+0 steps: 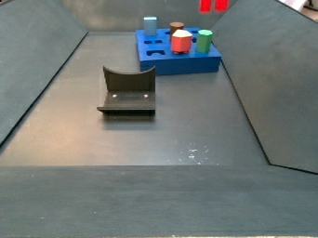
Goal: Pick up the square-circle object. Move up. Move to above the board. Insert the square-circle object.
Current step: Move to above the board.
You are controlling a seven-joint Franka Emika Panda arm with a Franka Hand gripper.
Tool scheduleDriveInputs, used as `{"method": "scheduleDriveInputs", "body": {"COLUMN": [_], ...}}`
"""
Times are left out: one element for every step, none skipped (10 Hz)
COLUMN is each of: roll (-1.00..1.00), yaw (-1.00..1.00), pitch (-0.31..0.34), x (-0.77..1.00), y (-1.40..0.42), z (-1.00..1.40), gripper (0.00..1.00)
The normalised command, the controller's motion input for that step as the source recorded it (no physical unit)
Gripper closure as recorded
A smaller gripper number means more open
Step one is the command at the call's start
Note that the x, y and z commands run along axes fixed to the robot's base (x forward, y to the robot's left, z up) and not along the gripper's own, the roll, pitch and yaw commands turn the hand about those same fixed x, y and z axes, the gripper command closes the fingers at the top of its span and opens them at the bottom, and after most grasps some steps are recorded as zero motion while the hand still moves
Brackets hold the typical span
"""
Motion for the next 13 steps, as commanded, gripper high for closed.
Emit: {"method": "scheduleDriveInputs", "body": {"roll": [-0.08, -0.08, -0.08, -0.09, -0.12, -0.11, -0.06, -0.08, -0.08, -0.05, -0.02, 0.00, 0.03], "yaw": [-0.02, -0.02, -0.02, -0.02, -1.00, -1.00, -0.86, -0.60, -0.35, -0.16, -0.05, -0.02, 0.00], "pitch": [0.072, 0.073, 0.072, 0.072, 0.066, 0.065, 0.103, 0.109, 0.111, 0.111, 0.115, 0.119, 0.127], "x": [0.01, 0.01, 0.00, 0.00, 0.31, 0.31, 0.34, 0.36, 0.36, 0.37, 0.39, 0.38, 0.27], "y": [-0.03, -0.02, -0.01, 0.00, -1.00, -1.00, -1.00, -1.00, -1.00, -1.00, -1.00, -0.91, -0.54], "z": [0.70, 0.50, 0.39, 0.19, 0.01, 0.01, 0.00, 0.00, 0.01, 0.02, 0.02, 0.02, 0.02], "gripper": [1.00, 1.00, 1.00, 1.00, 1.00, 1.00, 1.00, 1.00, 1.00, 1.00, 1.00, 1.00, 1.00]}}
